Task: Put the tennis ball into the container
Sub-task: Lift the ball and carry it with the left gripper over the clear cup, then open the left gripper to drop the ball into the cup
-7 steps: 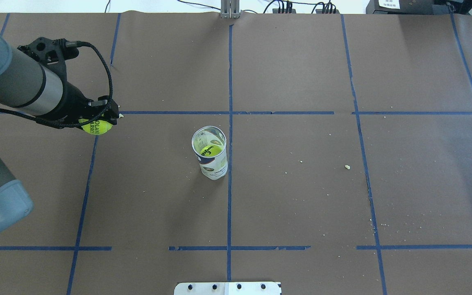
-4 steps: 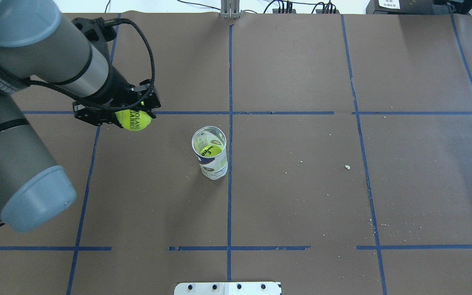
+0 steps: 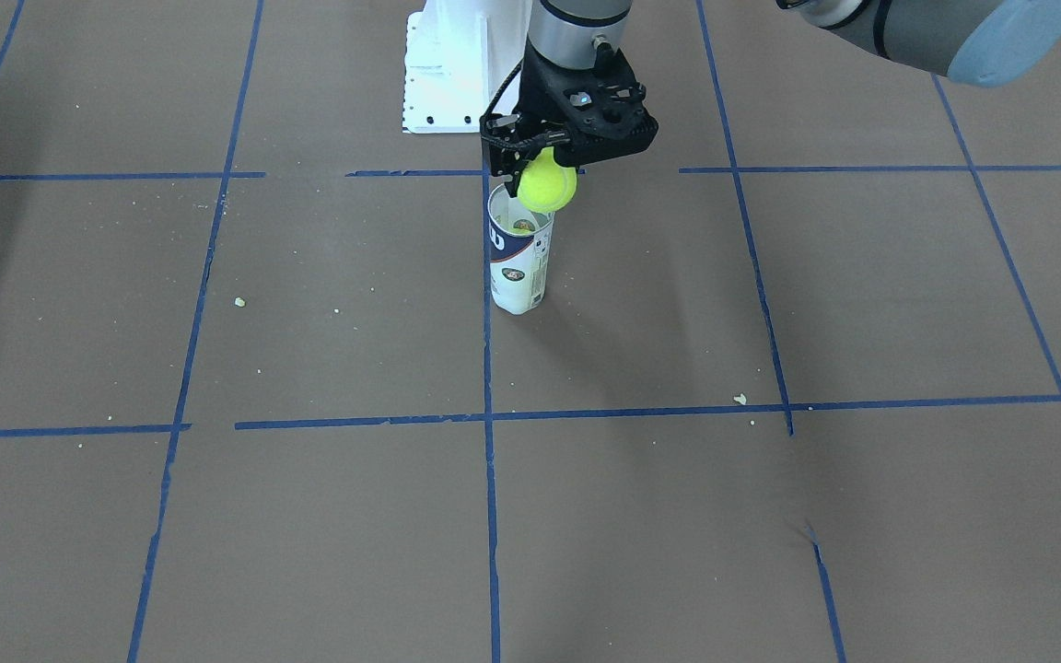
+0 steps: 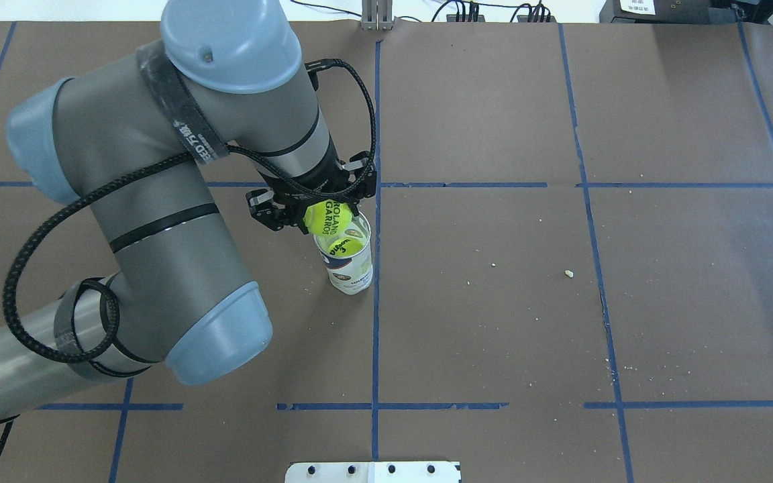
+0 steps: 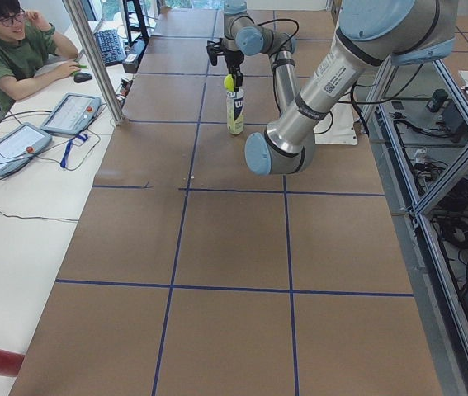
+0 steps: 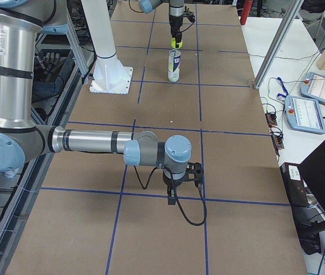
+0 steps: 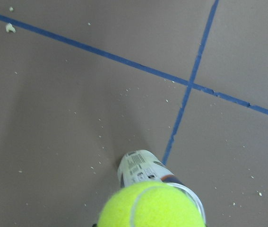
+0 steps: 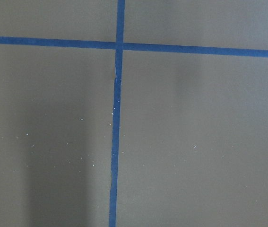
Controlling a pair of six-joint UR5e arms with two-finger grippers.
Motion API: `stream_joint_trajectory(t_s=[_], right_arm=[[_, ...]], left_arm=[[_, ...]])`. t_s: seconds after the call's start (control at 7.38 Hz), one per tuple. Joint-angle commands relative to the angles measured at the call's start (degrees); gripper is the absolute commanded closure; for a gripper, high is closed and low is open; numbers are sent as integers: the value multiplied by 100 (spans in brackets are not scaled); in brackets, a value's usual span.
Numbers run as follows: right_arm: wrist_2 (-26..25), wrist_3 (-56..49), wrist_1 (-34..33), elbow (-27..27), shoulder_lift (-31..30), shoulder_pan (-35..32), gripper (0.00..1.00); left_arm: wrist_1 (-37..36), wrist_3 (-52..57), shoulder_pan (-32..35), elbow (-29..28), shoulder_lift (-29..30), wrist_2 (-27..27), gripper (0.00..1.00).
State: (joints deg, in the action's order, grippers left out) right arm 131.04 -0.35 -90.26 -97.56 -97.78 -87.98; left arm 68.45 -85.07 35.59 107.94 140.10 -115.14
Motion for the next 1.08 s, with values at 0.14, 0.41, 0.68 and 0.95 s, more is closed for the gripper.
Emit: stream_joint_trajectory(t_s=[0.14, 0.41, 0.68, 0.95], right_arm=[[0, 0, 0, 0, -4, 0, 0], [0, 0, 0, 0, -4, 0, 0], [0, 0, 0, 0, -4, 0, 0], [0, 0, 0, 0, 4, 0, 0]], left_arm=[[28, -62, -87, -203, 87, 35, 89], [28, -62, -87, -168, 114, 35, 4], [28, -54, -78, -142, 105, 35, 0], [28, 34, -61, -55, 18, 35, 0]])
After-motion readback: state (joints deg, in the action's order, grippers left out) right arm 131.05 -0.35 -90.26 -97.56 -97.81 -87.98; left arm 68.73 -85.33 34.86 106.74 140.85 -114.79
